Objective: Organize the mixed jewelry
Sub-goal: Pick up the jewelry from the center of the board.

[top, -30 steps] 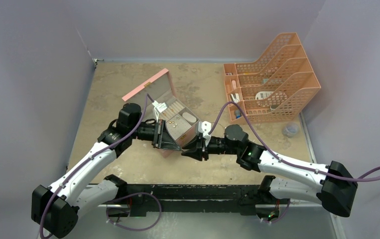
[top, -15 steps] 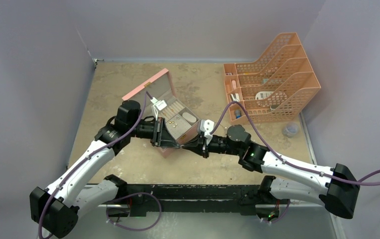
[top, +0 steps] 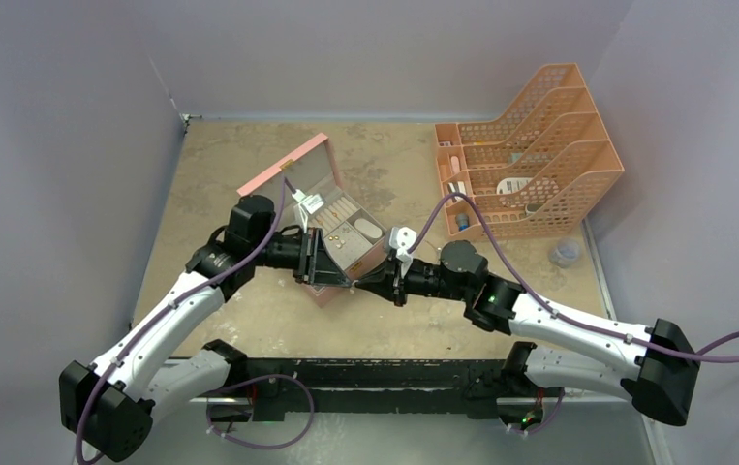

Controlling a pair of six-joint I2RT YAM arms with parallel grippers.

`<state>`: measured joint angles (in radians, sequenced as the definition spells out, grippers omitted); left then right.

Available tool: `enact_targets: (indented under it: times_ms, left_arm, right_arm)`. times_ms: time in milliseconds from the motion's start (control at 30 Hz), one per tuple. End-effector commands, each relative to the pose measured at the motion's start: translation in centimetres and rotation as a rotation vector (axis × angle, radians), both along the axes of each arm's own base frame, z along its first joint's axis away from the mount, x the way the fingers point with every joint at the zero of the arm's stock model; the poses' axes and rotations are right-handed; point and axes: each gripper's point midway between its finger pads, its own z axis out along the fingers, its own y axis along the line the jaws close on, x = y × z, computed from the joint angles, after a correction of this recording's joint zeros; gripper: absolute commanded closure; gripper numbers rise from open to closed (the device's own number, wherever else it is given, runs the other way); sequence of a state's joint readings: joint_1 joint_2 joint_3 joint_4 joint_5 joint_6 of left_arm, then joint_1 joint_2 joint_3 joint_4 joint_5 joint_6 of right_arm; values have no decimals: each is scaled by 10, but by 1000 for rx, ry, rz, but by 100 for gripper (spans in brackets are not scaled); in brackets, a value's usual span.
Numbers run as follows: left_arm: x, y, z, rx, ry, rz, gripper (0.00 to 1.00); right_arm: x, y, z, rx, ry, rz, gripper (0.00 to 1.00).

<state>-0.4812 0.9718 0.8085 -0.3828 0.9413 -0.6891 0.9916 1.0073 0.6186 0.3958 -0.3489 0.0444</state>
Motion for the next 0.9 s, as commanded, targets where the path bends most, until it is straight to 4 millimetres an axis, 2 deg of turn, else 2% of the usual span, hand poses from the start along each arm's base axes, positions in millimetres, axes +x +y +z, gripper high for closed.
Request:
enact_targets:
  times_ms: [0,100,200,367,467,567,633,733,867]
  left_arm:
    - [9,-1,-3,-8,1,82,74]
    - [22,7,-14,48,10,209,65]
    - [37,23,-30,138,12,361,61]
    - [46,44,-39,220,-3,510,60]
    - [48,50,-38,239,-15,542,60]
    - [47,54,-41,256,-16,558,59]
    - [47,56,-44,263,-16,565,59]
    - [46,57,-48,265,-16,566,59]
    - [45,57,-54,271,-12,564,59]
  right_arm:
    - [5,0,33,69,33,-45,100]
    - [5,-1,26,35,120,-72,100]
    - [7,-1,7,-20,246,-120,100]
    - [5,2,-41,-161,484,-195,100]
    - [9,-1,-76,-236,670,-327,100]
    - [11,-18,-115,-339,839,-516,100]
    - [5,-35,-138,-420,923,-619,100]
    - [2,-52,-159,-514,975,-728,100]
    - [-5,-65,-174,-634,1013,-787,100]
